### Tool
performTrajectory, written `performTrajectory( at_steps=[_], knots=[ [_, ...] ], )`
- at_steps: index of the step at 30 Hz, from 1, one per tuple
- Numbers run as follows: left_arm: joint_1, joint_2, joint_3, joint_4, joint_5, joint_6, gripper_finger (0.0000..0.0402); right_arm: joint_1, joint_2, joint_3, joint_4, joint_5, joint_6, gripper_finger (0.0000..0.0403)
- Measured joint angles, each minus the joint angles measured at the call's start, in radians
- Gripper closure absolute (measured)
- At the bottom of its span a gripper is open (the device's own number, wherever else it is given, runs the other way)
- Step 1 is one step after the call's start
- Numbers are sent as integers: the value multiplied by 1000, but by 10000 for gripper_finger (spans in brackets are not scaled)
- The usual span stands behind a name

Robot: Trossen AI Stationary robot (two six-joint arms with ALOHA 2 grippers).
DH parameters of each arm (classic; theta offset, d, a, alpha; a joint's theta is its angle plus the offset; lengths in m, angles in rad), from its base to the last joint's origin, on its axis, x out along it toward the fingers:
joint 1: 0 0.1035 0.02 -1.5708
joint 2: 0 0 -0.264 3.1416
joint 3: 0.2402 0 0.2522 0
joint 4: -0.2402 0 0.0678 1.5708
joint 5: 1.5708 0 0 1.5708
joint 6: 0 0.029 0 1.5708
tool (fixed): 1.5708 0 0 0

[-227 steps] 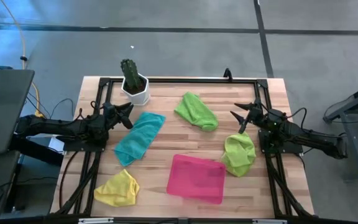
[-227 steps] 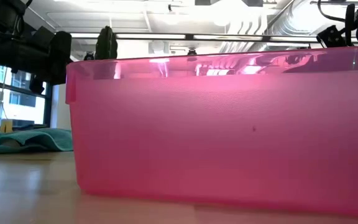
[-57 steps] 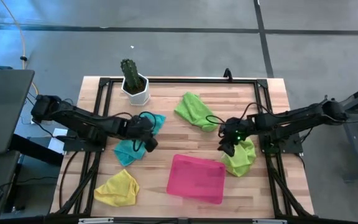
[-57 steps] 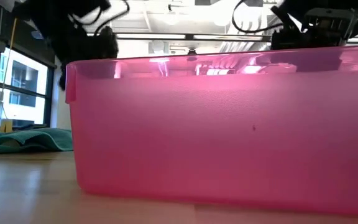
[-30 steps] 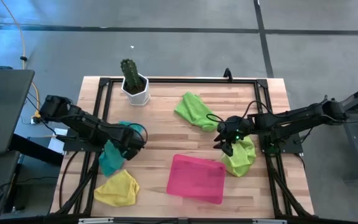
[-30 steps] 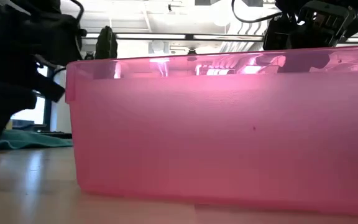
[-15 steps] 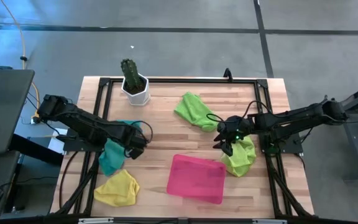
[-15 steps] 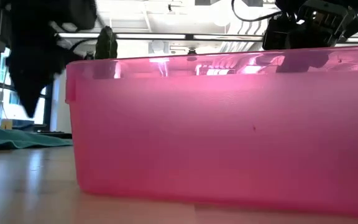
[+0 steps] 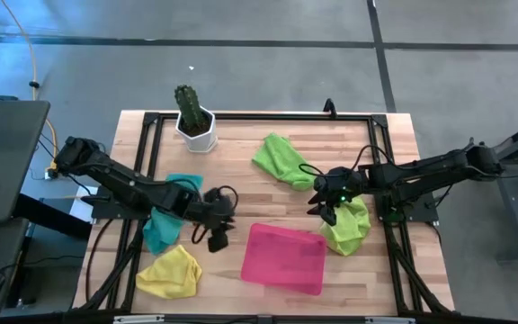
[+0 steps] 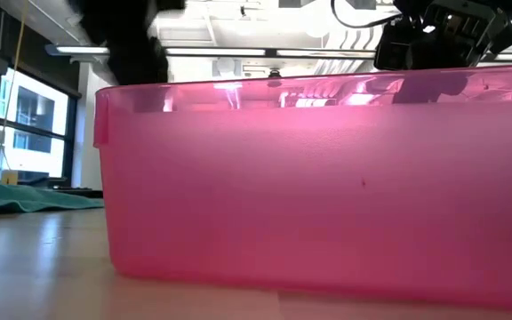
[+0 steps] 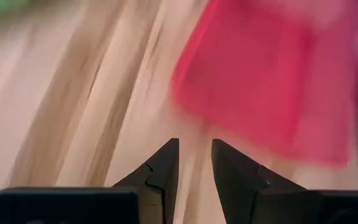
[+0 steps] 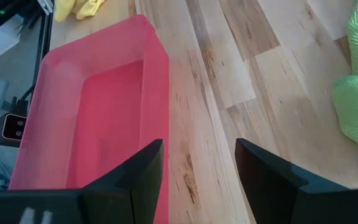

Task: Roll microfiber towels into tight, uniform cylinder then place into a basket
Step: Move the pink bin to the top center of the table

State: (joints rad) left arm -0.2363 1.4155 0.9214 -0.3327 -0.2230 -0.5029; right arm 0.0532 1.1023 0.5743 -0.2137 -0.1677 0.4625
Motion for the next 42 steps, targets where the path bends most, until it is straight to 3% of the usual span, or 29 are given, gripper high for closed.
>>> performTrajectory(
  at_steps=[4, 10, 16, 23, 30, 34, 42],
  knots=[
    [0, 0, 1, 187, -110, 134, 316, 0, 0, 0, 5, 0, 0, 210],
    [5, 98, 0, 305, -208, 286, 316, 21, 0, 0, 4, 2, 0, 210],
    [40, 253, 1, 416, -186, 321, 313, 48, 0, 0, 3, 2, 0, 210],
    [88, 376, 1, 460, -19, 271, 275, 69, 0, 0, -2, 9, 0, 210],
    [90, 403, 2, 471, -74, 273, 247, 74, 0, 0, -7, 45, 0, 210],
    [107, 403, 2, 461, -95, 247, 272, 74, 0, 0, -9, 58, 0, 210],
    [146, 401, 4, 421, -34, 244, 378, 74, 0, 0, -15, 58, 0, 210]
  ],
)
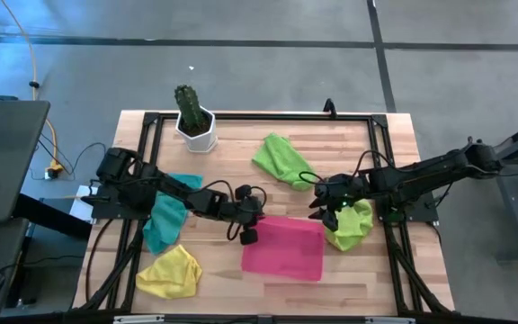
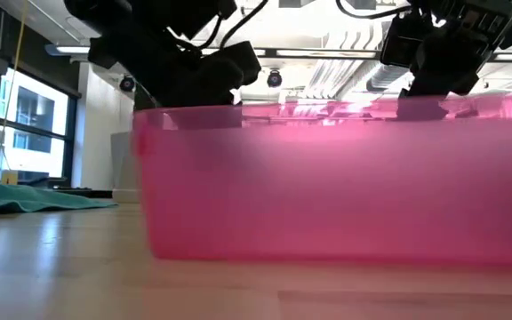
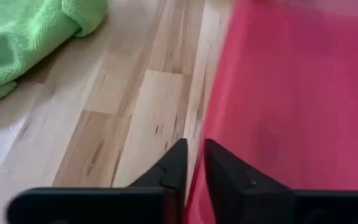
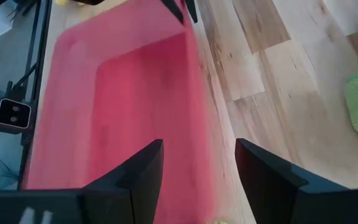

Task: Roll microfiber towels into tight, uniform cylinder then place into a basket
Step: Move the pink bin to the top center of the table

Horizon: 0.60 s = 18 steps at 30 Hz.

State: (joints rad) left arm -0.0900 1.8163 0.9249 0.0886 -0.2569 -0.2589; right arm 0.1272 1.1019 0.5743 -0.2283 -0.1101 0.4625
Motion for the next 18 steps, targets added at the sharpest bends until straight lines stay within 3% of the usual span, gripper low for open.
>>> performTrajectory(
  at_steps=[3, 7, 18],
  knots=[
    [13, -10, 1, -36, 6, -13, 396, 0, 0, 0, -11, 0, 0, 210],
    [27, -43, 1, -136, -28, -63, 390, 0, 0, 0, -27, 0, 0, 210],
    [43, -221, -4, -639, -86, -285, 396, 0, 0, 0, -38, 15, -29, 210]
  ],
)
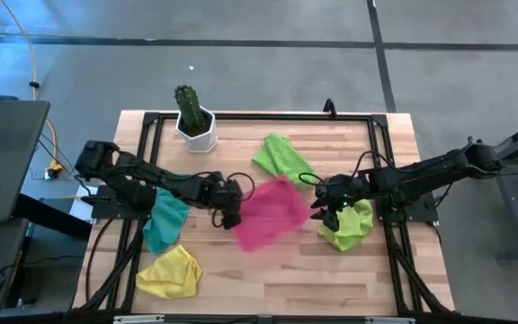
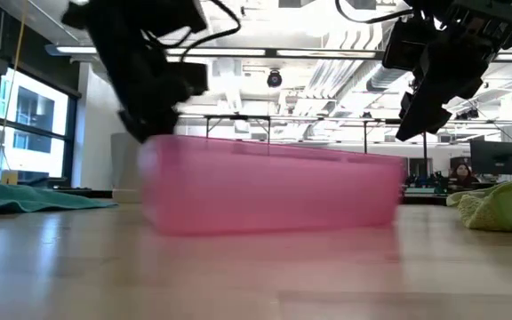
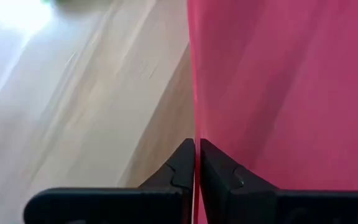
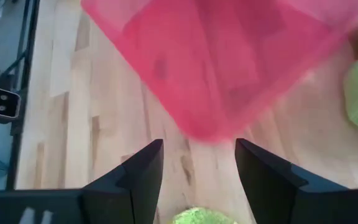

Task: Roll microfiber towels into tight, uniform cylinder then place into a basket
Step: Move the pink bin to the top center of the table

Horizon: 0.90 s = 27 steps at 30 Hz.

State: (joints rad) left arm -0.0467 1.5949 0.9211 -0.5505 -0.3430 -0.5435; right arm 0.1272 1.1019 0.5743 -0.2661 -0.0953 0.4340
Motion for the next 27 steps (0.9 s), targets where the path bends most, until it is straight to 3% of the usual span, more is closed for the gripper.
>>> performTrajectory(
  at_steps=[3, 8, 11, 14, 20, 27],
  knots=[
    [-9, -30, 0, -111, -12, -56, 396, 0, 0, 0, -2, 111, -36, 210],
    [-15, -50, 1, -236, -76, -110, 396, -16, 0, 0, -4, 404, -59, 210],
    [-10, -51, 1, -260, -113, -112, 396, -42, 3, 0, 2, 502, -58, 210],
    [3, -51, 2, -276, -145, -111, 396, -75, 27, 0, 40, 506, -51, 210],
    [23, -51, 2, -279, -148, -77, 396, -115, 161, 0, 137, 411, -96, 210],
    [27, -51, 2, -306, -143, -82, 396, -168, 274, 0, 201, 422, -160, 210]
  ],
)
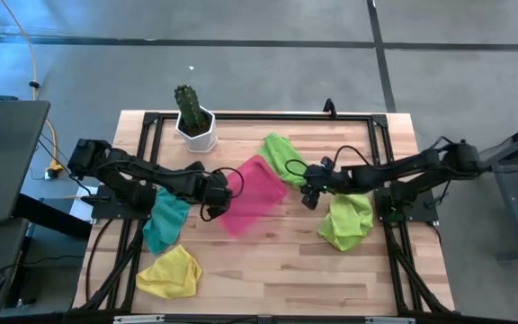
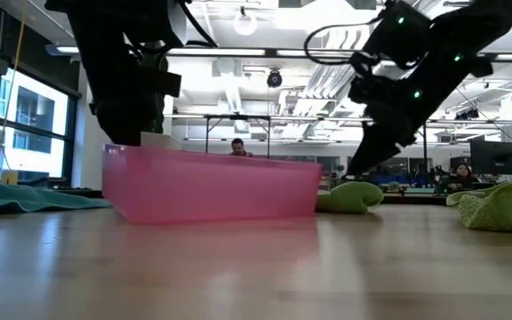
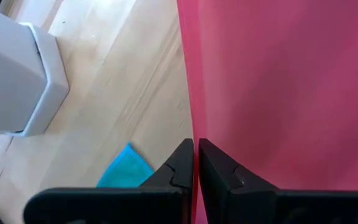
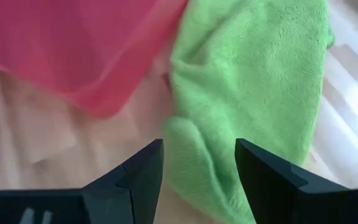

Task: Roll microfiber towels into tight, uniform cylinder then place into a basket
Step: Move the pink bin to the top center of the table

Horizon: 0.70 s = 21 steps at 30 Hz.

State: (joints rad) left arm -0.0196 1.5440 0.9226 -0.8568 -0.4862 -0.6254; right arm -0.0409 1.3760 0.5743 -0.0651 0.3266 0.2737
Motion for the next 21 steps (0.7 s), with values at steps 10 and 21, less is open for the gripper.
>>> performTrajectory(
  at_steps=[10, 21],
  knots=[
    [0, 0, 0, -12, 3, 0, 396, -104, 127, 0, 171, 12, -99, 210],
    [0, 0, 0, -14, 3, 0, 396, -98, 232, 3, 158, -185, -70, 210]
  ],
)
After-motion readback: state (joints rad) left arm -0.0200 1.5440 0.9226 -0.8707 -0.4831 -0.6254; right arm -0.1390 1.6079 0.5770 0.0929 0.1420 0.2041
